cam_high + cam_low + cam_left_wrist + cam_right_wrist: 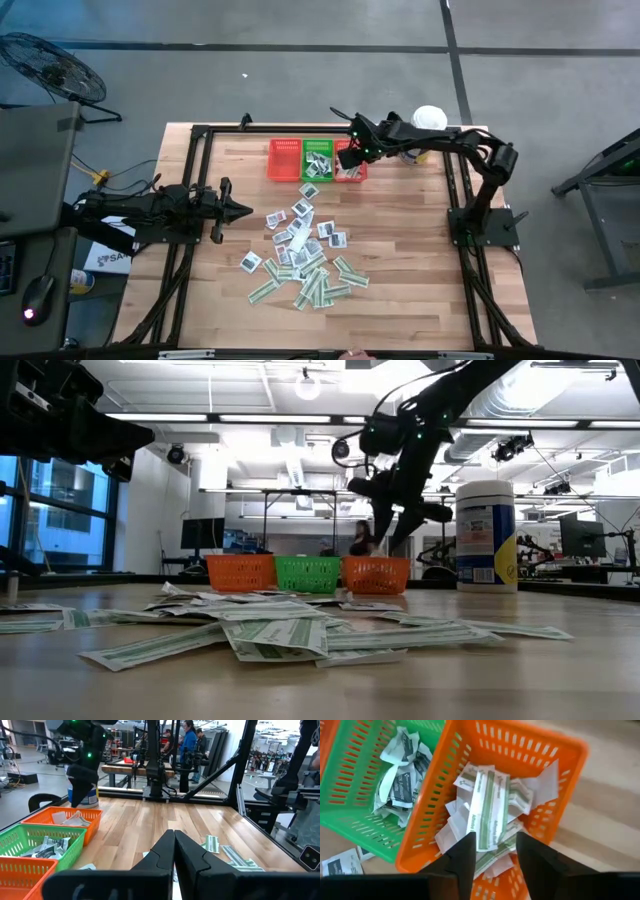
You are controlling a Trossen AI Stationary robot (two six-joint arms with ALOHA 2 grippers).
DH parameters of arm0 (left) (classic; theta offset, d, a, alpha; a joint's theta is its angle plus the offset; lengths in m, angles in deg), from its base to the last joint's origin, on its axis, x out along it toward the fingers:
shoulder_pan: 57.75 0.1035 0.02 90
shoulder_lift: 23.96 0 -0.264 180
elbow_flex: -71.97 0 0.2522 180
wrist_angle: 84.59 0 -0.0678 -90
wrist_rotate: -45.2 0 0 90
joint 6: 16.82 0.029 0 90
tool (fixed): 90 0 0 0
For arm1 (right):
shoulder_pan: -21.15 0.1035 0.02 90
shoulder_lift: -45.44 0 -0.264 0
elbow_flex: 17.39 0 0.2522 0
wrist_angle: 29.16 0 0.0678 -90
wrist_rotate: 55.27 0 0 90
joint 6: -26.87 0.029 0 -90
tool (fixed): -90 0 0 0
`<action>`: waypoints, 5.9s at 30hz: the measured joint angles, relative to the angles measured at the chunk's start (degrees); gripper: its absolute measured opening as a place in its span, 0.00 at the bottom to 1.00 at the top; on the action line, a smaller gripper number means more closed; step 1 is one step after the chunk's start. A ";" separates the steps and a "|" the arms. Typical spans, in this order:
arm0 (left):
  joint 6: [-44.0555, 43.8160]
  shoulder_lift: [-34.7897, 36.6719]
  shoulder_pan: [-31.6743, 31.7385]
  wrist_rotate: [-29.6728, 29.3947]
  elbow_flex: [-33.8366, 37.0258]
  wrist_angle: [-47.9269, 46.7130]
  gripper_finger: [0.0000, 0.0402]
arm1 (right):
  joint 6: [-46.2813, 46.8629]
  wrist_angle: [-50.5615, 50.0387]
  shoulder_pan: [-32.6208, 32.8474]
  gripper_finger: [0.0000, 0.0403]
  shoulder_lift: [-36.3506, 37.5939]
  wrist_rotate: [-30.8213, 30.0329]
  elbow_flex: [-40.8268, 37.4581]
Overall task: Pick & Place First Aid Supplies
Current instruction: Put the bandage pack into the right orange bin
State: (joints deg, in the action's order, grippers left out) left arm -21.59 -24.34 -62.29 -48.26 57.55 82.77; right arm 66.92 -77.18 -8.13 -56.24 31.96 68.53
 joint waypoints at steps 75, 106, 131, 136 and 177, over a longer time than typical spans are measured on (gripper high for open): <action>0.00 0.00 0.02 0.00 0.00 0.01 0.00 | 58.95 2.74 52.87 0.37 -0.44 -5.84 -3.84; 0.00 0.00 0.02 0.00 0.00 0.00 0.00 | 66.79 -16.73 55.72 0.68 -17.64 -4.63 18.05; 0.00 0.00 0.00 0.00 0.00 0.00 0.00 | 60.08 -19.84 54.66 0.68 -22.15 2.39 18.14; 0.00 -0.01 0.02 0.00 0.00 0.00 0.00 | 60.24 -19.71 54.53 0.68 -23.93 2.54 18.32; 0.00 0.00 0.00 0.00 0.00 0.01 0.00 | 54.86 -20.18 52.86 0.01 -14.96 -5.03 17.97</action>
State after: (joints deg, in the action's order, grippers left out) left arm -21.59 -24.34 -62.29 -48.26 57.55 82.78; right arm 121.79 -97.36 44.73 -71.20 26.93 86.50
